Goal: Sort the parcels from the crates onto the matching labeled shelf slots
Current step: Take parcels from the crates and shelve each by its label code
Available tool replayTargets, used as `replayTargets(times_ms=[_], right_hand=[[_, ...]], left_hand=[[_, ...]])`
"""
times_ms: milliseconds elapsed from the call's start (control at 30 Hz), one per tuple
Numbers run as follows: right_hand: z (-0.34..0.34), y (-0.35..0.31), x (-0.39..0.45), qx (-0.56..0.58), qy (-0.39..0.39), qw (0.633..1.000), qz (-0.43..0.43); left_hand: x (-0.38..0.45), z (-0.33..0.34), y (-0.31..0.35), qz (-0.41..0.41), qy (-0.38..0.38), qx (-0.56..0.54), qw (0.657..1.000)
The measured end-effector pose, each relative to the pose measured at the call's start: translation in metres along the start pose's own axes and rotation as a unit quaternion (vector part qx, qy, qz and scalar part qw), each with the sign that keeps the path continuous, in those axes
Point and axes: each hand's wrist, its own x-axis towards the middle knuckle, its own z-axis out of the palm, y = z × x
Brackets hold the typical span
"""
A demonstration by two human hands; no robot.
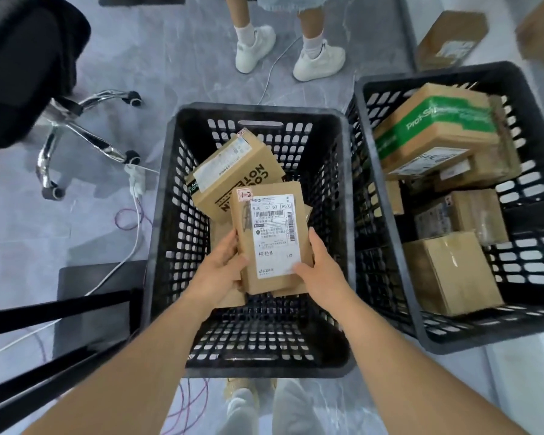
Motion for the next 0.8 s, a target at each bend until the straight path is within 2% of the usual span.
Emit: replayTargets(times_ms=[333,533,800], right_hand=[[-0.022,-0.021,-0.021,0.055,-0.047,0.996,-0.046],[-0.03,-0.037,-0.04,0.086,-0.084,0.991,-0.052],[-0.046,-0.069,-0.091,0.046,-0.078,0.991,-0.099]], left_hand=[[-0.017,-0.015,0.01,0.005,-0.077,0.029,0.997],[-0.037,-0.024,0.023,0.043,-0.079,0.039,0.995],[-0.079,-0.037,0.07,0.111,-0.13,0.066,0.983]])
